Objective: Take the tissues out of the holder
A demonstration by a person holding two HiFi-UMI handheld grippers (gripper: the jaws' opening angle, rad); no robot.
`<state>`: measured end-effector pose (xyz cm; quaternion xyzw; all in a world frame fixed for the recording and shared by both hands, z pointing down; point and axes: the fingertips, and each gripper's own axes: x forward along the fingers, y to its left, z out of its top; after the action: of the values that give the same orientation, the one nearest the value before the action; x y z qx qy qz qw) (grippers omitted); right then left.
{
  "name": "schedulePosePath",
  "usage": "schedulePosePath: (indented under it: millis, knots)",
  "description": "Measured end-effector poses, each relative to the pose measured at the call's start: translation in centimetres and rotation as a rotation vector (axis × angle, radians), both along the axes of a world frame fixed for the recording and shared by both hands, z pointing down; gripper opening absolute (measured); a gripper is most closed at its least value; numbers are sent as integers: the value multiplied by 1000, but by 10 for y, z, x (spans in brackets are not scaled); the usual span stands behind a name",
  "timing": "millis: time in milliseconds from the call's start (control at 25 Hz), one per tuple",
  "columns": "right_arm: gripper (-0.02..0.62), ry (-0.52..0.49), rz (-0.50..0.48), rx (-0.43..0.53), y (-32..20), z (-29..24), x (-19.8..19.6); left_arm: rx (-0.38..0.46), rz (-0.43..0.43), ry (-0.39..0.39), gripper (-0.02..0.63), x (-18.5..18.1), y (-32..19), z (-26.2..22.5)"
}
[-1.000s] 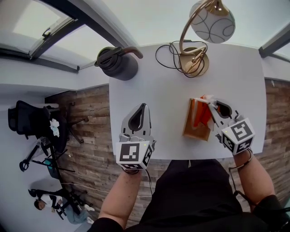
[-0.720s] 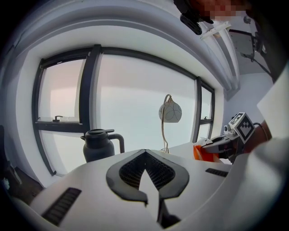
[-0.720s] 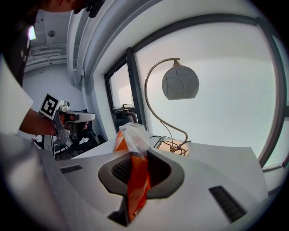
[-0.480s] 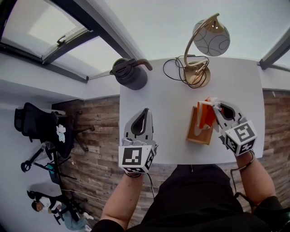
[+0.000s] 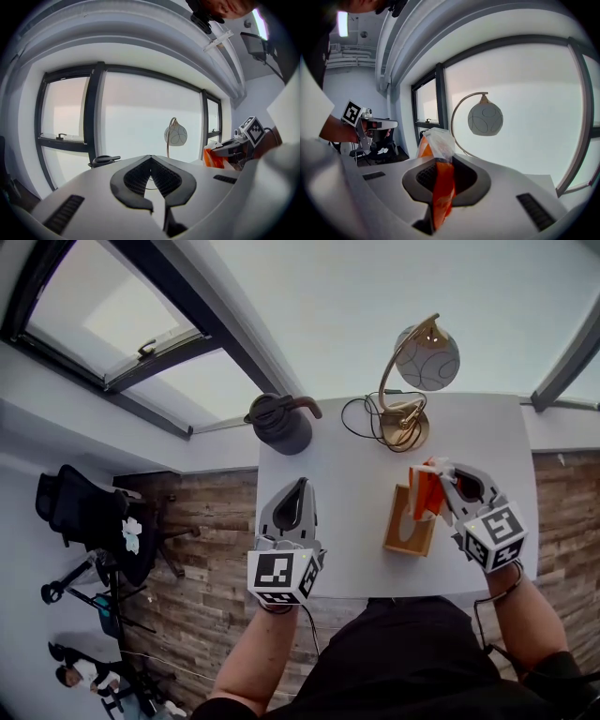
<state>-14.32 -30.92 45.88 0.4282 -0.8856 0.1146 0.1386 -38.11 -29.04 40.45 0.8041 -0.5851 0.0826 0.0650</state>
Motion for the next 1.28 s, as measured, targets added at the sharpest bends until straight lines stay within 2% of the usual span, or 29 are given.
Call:
schedulePosePath:
  millis: [600,1280]
  knots:
    - [28,-38,54,142,6,-74,12,126,9,7,5,1,9,-67]
    - [28,-85,109,231,10,-134,41,178,12,28,5,-3,22,-107]
